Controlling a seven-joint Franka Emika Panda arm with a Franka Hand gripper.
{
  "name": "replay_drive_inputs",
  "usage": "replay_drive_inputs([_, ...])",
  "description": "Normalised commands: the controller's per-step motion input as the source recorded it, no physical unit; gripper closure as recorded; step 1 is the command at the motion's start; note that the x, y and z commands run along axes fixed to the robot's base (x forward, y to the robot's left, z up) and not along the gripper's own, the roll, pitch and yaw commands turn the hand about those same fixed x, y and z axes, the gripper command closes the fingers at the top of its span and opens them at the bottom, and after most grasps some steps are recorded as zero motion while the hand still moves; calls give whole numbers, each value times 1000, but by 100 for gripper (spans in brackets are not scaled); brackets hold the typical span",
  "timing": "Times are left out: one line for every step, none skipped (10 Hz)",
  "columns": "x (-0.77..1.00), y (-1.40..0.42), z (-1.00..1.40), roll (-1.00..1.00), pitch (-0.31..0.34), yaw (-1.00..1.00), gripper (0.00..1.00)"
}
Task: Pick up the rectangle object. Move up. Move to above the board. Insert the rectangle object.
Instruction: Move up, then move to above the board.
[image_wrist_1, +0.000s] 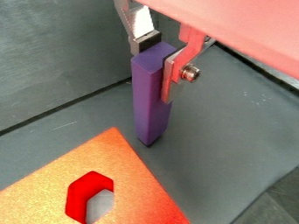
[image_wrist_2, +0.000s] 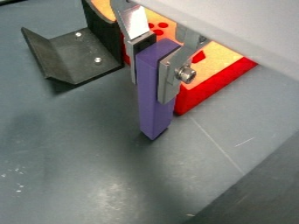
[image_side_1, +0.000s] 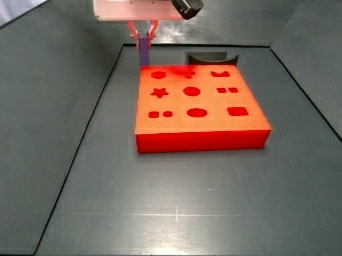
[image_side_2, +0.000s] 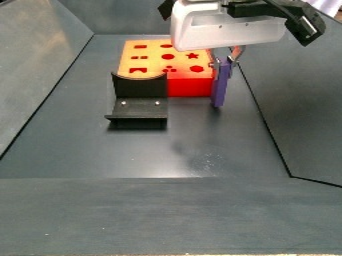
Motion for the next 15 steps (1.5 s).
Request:
replay_drive_inputs([0, 0, 833, 0, 0, 0, 100])
replay_drive_inputs([-27, 28, 792, 0, 23, 12, 100])
replay_drive_inputs([-40, 30, 648, 3, 62, 9, 100])
replay_drive_inputs([-17, 23, 456, 10, 70, 0, 100])
replay_drive_inputs([-10, 17, 289, 16, 70, -5, 100])
replay_drive_inputs([-73, 42, 1000, -212, 27, 108, 100])
replay_drive_inputs([-72, 42, 1000, -207, 24, 105, 100])
replay_drive_inputs([-72, 39, 1000, -193, 28, 77, 100])
replay_drive_inputs([-67, 39, 1000, -178, 28, 56, 100])
replay_drive_inputs([-64, 38, 1000, -169, 33, 44, 100])
replay_drive_inputs([-58, 37, 1000, -152, 48, 26, 100])
replay_drive_inputs([-49, 36, 1000, -138, 64, 12, 100])
replay_drive_inputs([-42, 36, 1000, -128, 73, 4, 100])
replay_drive_inputs([-39, 35, 1000, -122, 78, 0, 100])
replay_drive_inputs([-32, 34, 1000, -105, 74, -8, 100])
